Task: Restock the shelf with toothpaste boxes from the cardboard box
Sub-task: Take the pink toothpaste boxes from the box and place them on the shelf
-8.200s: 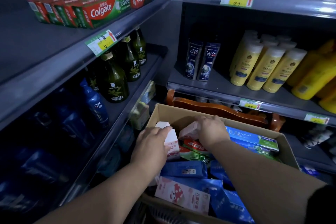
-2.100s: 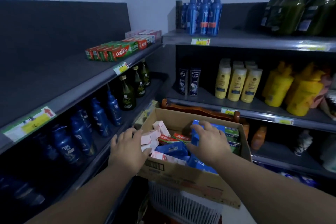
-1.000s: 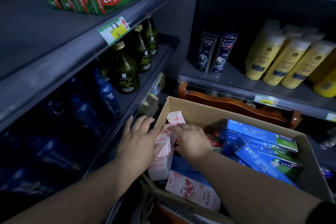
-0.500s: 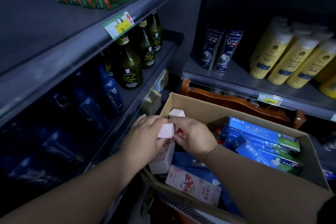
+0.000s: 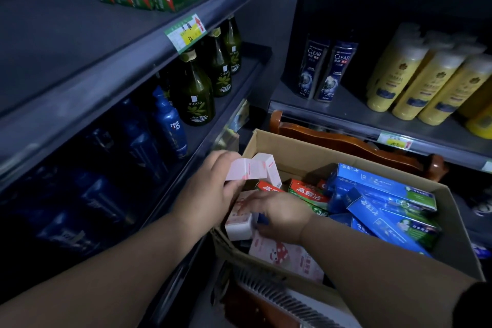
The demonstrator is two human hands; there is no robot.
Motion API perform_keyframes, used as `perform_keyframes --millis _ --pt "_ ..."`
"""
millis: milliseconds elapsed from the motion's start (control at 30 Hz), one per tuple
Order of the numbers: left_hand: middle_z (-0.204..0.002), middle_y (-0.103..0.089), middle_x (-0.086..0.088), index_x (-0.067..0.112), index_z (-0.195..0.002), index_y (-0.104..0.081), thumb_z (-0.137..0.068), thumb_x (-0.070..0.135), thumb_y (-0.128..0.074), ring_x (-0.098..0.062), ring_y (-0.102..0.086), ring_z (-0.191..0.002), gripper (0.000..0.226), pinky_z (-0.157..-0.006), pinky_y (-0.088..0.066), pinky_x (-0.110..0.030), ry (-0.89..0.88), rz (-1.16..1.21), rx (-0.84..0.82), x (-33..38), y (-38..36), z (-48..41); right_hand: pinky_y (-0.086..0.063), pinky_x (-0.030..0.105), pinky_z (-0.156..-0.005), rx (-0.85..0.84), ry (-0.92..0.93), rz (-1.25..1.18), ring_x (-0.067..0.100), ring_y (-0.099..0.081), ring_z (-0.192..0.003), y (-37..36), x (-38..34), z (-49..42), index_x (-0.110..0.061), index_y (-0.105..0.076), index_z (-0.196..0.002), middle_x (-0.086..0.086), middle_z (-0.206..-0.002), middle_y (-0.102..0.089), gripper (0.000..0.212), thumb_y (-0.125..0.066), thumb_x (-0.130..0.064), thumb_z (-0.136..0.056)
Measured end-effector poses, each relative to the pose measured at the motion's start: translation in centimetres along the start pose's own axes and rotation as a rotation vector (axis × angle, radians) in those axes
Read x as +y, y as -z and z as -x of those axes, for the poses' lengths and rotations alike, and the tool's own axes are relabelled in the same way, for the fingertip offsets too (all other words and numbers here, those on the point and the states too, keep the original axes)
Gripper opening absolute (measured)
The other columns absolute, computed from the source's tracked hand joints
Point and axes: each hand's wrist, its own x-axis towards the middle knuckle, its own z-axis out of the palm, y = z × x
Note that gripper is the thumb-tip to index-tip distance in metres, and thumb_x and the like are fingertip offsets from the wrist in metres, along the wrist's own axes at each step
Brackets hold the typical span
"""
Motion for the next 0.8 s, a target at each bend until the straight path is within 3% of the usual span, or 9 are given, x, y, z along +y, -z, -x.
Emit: perform_keyframes --millis 133,267,400,500,567,700,800 --pt "-0.124 -0.053 -0.002 0.014 -0.123 -0.056 -0.084 0.027 -0.061 -0.025 -0.058 -0.104 0.041 -0.084 -0.051 -0.042 -0.009 0.009 0.026 -0.4 0.3 0.5 -0.044 0.032 -0.097 0.009 0.078 0.14 0.021 -0.049 -0.127 0.5 -0.7 -0.1 -0.025 -0.059 -0.133 -0.002 -0.141 -0.054 0.042 -0.057 -0.017 -0.092" --pt "-0.123 -0.053 -0.001 0.013 -0.123 -0.056 -0.087 0.023 -0.065 -0.016 -0.054 -0.104 0.039 -0.083 -0.046 -0.029 -0.018 0.032 0.071 -0.8 0.7 0.7 -0.057 0.033 -0.066 0.137 0.164 0.209 0.027 -0.07 -0.094 -0.8 -0.3 -0.3 -0.019 -0.073 -0.11 0.004 -0.111 -0.072 0.039 -0.063 -0.021 -0.072" --pt "-0.119 -0.052 0.0 0.011 -0.124 -0.056 -0.084 0.01 -0.069 -0.001 -0.045 -0.096 0.041 -0.08 -0.031 -0.01 -0.017 0.053 0.101 -0.9 1.2 0.7 -0.051 0.038 -0.084 0.095 0.042 0.156 0.027 -0.057 -0.12 -1.9 0.1 0.0 -0.023 -0.056 -0.134 0.0 -0.14 -0.055 0.043 -0.056 -0.024 -0.092" --pt "-0.117 -0.051 0.001 0.01 -0.123 -0.056 -0.084 0.008 -0.068 0.004 -0.042 -0.096 0.04 -0.081 -0.034 -0.01 -0.023 0.085 0.129 -0.6 1.6 0.5 -0.051 0.031 -0.063 0.203 0.02 0.106 0.028 -0.068 -0.097 -1.5 0.1 1.4 -0.022 -0.059 -0.127 0.001 -0.13 -0.063 0.039 -0.06 -0.021 -0.087" --pt "-0.114 -0.05 0.003 0.009 -0.121 -0.057 -0.084 0.007 -0.069 0.005 -0.041 -0.095 0.039 -0.08 -0.034 -0.01 -0.031 0.104 0.168 -0.1 2.0 0.3 -0.04 0.024 -0.053 0.248 0.003 0.15 0.028 -0.069 -0.084 -0.9 0.4 2.6 -0.021 -0.056 -0.123 -0.001 -0.131 -0.062 0.04 -0.06 -0.016 -0.083" --pt "-0.113 -0.051 0.003 0.01 -0.12 -0.056 -0.084 0.012 -0.069 0.001 -0.043 -0.096 0.038 -0.08 -0.036 -0.014 0.002 0.112 0.262 1.7 3.5 0.2 -0.051 0.041 -0.077 0.234 -0.092 0.105 0.032 -0.06 -0.11 1.4 0.8 4.6 -0.02 -0.043 -0.14 -0.009 -0.158 -0.029 0.051 -0.047 -0.015 -0.089" --pt "-0.113 -0.05 0.004 0.01 -0.121 -0.056 -0.085 0.018 -0.069 -0.004 -0.045 -0.096 0.039 -0.081 -0.034 -0.014 0.034 0.1 0.331 3.2 4.8 0.5 -0.054 0.042 -0.081 0.421 -0.107 -0.026 0.031 -0.064 -0.106 2.9 0.6 6.2 -0.03 -0.043 -0.131 -0.013 -0.154 -0.034 0.053 -0.06 -0.009 -0.086"
